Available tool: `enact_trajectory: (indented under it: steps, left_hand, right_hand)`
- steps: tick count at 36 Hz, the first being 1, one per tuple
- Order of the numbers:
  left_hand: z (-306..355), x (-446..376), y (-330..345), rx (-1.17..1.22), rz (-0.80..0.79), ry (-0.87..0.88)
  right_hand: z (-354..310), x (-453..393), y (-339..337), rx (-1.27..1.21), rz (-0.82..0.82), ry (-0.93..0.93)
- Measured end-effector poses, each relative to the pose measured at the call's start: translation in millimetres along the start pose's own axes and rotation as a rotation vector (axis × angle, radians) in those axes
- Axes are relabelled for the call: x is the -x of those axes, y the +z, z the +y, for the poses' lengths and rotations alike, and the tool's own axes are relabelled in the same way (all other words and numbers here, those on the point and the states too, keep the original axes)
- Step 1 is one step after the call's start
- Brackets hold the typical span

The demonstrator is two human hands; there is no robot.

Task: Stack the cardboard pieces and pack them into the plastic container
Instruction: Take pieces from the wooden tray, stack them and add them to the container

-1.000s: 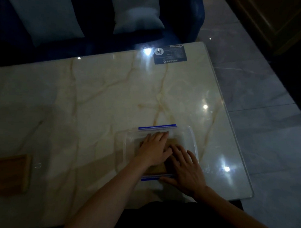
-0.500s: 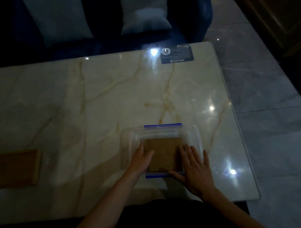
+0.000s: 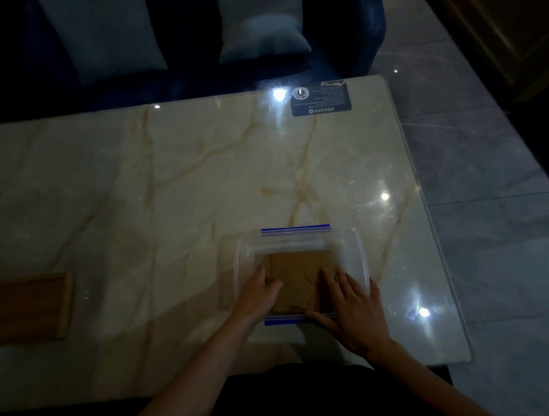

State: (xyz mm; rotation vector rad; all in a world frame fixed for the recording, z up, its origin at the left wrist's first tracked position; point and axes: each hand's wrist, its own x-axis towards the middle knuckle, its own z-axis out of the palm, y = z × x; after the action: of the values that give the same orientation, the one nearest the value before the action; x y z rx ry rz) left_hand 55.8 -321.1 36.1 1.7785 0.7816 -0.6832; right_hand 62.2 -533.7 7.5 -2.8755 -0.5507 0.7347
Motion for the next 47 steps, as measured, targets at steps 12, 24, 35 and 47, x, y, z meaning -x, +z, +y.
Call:
enact_trajectory:
  steps: [12,24,35,47]
  left_hand:
    - [0.0,-1.6,-1.4,-0.046,0.01,-0.025]
    - [-3.5,-0.7,-2.2,0.005,0.014,-0.018]
    - [-3.2,-0.4,-2.0,0.044,0.019,-0.022]
    - [-3.5,-2.4,-1.4,0.004,0.039,-0.022]
  right_hand:
    - [-5.5,-11.7,-14.2,-0.182,-0.155,0.126]
    - [-9.9,-25.5,-32.6,-0.263,-0.384,0.188]
    - [-11.7,-26.7,-34.2,-0.25,-0.41,0.203]
    - [-13.0,-27.7,-36.1,-0.238,-0.42,0.191]
